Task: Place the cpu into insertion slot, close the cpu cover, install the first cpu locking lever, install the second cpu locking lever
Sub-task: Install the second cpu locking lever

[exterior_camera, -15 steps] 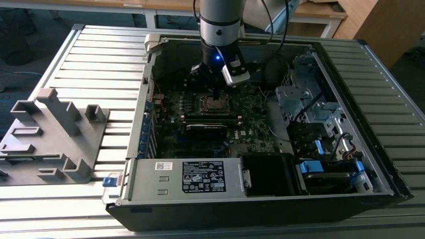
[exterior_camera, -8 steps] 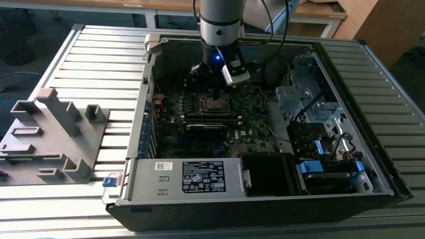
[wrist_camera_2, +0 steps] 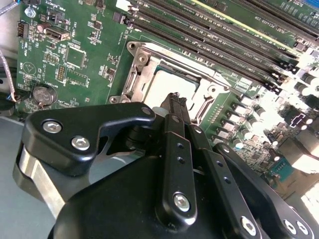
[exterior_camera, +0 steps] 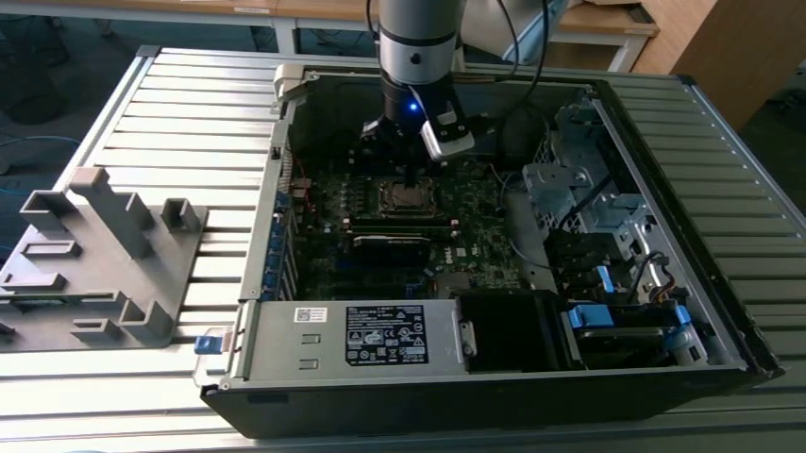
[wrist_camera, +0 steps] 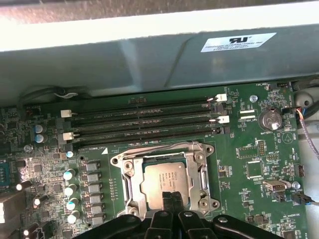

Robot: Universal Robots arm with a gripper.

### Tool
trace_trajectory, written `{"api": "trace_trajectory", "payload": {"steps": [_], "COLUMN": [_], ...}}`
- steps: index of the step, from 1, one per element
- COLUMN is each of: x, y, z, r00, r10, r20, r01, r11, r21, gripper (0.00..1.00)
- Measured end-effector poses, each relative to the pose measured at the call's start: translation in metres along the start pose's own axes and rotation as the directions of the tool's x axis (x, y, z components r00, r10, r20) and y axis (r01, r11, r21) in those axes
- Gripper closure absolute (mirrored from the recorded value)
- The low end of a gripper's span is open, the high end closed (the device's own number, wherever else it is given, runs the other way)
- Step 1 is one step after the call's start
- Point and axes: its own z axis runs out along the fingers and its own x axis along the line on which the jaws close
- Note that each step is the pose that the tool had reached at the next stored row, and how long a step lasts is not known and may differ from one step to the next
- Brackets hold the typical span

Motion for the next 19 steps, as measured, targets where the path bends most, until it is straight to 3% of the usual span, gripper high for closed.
{"api": "trace_trajectory", "payload": {"steps": [7, 19], "x": [-0.0004, -0.0008], "y": [0.0001, -0.0020], "z": [-0.0079, -0.0090], "r00": [1.0000, 1.0000], "r10": [0.000, 0.000], "r20": [0.0000, 0.0000], "r01": [0.000, 0.000], "r11": [1.0000, 1.0000], "r21": [-0.0001, -0.0001], "gripper": [0.89, 0.89]}}
